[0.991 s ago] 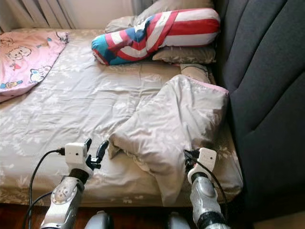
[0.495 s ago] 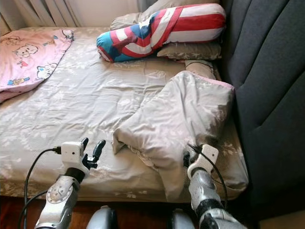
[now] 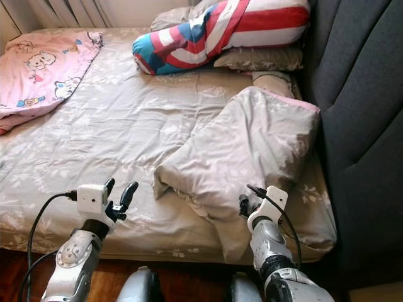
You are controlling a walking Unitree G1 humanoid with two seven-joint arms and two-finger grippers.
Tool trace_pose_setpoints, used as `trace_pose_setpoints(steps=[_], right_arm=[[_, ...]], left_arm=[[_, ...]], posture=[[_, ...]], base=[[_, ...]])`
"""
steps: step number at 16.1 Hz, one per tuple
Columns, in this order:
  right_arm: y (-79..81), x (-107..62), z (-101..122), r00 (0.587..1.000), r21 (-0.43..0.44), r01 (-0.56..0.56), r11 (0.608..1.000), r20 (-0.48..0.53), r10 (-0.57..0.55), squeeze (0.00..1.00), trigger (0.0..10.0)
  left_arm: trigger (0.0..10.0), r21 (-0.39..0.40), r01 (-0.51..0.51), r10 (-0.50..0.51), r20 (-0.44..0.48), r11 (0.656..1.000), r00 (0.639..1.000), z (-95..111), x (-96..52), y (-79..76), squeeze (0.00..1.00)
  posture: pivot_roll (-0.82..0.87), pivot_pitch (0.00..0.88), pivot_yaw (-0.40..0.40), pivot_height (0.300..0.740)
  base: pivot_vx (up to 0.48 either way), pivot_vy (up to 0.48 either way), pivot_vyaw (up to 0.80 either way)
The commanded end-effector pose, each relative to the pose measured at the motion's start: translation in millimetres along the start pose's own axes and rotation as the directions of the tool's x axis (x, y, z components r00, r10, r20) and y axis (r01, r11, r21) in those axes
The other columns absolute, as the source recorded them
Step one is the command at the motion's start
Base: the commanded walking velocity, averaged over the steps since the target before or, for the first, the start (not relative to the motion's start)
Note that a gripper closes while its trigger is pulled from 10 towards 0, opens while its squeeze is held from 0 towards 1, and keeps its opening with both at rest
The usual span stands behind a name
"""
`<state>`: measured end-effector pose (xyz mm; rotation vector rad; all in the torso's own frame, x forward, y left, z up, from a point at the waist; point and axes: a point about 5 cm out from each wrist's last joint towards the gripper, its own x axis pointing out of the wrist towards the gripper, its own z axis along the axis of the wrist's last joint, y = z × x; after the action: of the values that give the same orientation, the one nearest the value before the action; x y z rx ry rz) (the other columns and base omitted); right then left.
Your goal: Clean up the room
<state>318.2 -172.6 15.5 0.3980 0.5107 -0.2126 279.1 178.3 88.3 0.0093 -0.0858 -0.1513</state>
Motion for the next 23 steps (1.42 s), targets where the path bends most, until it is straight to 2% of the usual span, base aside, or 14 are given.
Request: trace_pose_setpoints(steps=[1,7,12,13,14,15,23], right_arm=[[0.4,0.0,-4,0.999,-0.003,0.01,1.0,-0.031,-0.01,0.0,10.0],[16.9,0.1,-8,0.996,0.018,-0.071,0.997,-0.057,0.072,0.0,10.0],[20.8,-0.6,-12,0.995,0.003,-0.075,0.997,-0.067,0.075,0.0,10.0],[22.6,-0.8,-13,0.994,0.0,-0.083,0.997,-0.067,0.083,0.0,1.4],[23.4,-1.0,-14,0.994,-0.004,-0.085,0.996,-0.069,0.085,0.0,1.4],[24.9,-1.1,-15,0.993,-0.004,-0.092,0.996,-0.068,0.092,0.0,0.0],[26.5,-4.3,-27,0.99,-0.009,-0.105,0.994,-0.092,0.104,0.0,0.0]], left_arm=[[10.0,0.004,0.004,-0.004,-0.017,1.0,1.0,-1,-5.0,1.9,0.0],[10.0,0.014,0.013,-0.013,0.013,1.0,1.0,18,-12.2,3.5,0.0],[10.0,0.025,0.012,-0.012,0.014,1.0,1.0,28,-22.1,4.3,0.0],[10.0,0.027,0.011,-0.012,0.017,1.0,1.0,30,-23.6,4.1,0.0],[10.0,0.028,0.011,-0.012,0.018,1.0,1.0,31,-23.8,4.0,0.0],[10.0,0.028,0.012,-0.012,0.019,1.0,1.0,32,-23.8,3.6,0.0],[10.0,0.023,0.011,-0.011,0.006,1.0,1.0,38,-29.2,0.0,0.0]], posture=[[0.08,0.222,0.065,0.652],[0.14,0.274,0.085,0.652],[0.17,0.309,0.099,0.652],[0.17,0.32,0.102,0.652],[0.17,0.32,0.102,0.652],[0.18,0.326,0.104,0.652],[0.18,0.354,0.103,0.652]], base=[[0.0,0.0,0.0],[0.0,0.0,0.0],[0.0,0.0,0.0],[0.0,0.0,0.0],[0.0,0.0,0.0],[0.0,0.0,0.0],[0.0,0.0,0.0]])
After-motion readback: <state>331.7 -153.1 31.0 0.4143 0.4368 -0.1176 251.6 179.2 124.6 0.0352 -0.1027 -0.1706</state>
